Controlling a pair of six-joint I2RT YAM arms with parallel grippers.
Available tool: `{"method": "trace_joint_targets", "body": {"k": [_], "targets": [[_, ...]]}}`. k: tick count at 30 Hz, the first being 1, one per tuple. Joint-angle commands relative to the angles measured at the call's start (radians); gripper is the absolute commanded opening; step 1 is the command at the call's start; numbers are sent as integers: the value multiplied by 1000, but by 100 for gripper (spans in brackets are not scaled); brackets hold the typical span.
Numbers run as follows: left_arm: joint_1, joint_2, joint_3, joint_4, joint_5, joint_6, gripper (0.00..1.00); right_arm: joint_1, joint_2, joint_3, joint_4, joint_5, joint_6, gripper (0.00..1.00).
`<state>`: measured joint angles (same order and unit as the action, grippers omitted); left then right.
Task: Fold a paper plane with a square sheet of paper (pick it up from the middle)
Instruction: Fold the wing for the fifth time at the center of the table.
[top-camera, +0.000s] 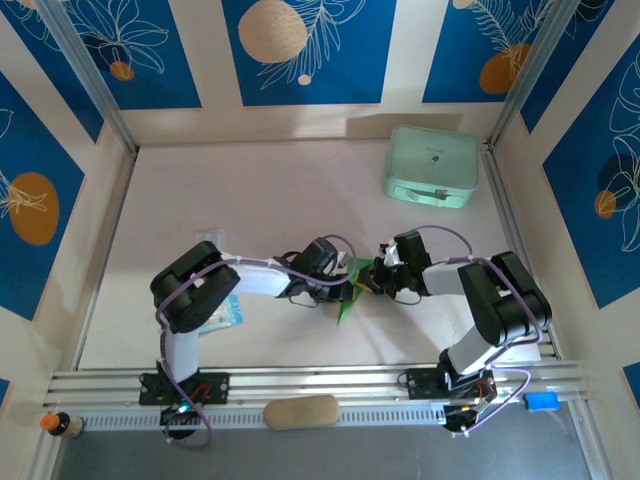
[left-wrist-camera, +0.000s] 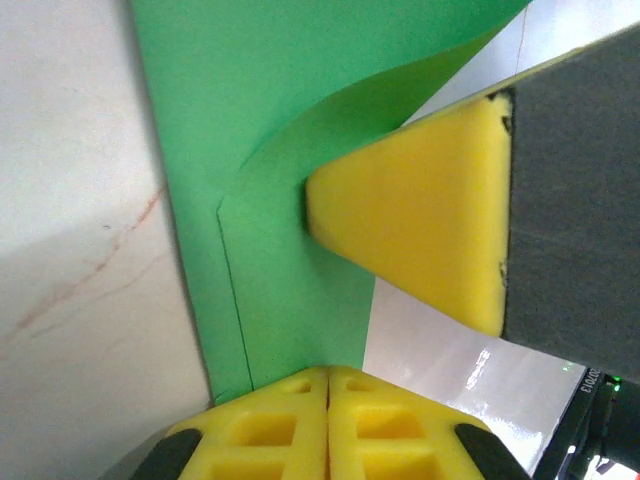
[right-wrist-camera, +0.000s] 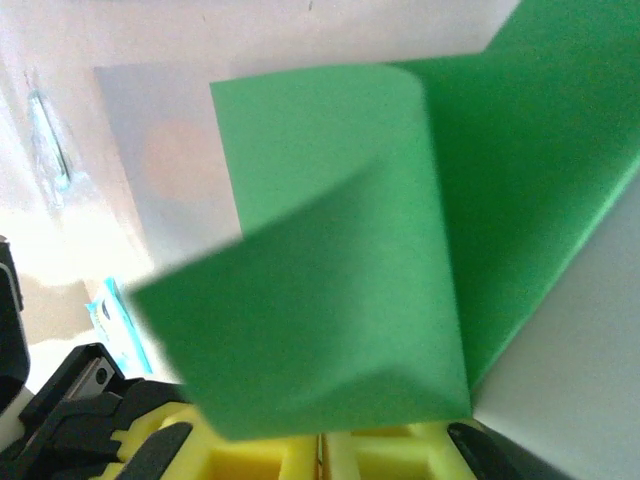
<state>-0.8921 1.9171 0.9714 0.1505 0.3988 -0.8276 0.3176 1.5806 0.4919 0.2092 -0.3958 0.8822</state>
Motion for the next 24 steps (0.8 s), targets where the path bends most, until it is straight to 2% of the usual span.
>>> {"method": "trace_joint_targets", "body": {"k": [1, 7, 12, 15, 19, 24], "targets": [[6, 8, -43, -89, -60, 24, 6, -1, -38, 4, -128, 45, -17, 10], [7, 3, -128, -24, -13, 22, 2, -35, -186, 22, -244, 97, -90, 12], [6, -5, -197, 37, 18, 2, 1, -23, -244, -2, -185, 36, -118, 13], [7, -8, -209, 46, 24, -2, 0, 36, -209, 20, -168, 11, -145, 11], [7, -16, -212, 37, 20, -2, 0, 104, -137, 60, -186, 44, -176, 10], [7, -20, -217, 25, 13, -2, 0, 97, -18, 94, -182, 80, -178, 8]]}}
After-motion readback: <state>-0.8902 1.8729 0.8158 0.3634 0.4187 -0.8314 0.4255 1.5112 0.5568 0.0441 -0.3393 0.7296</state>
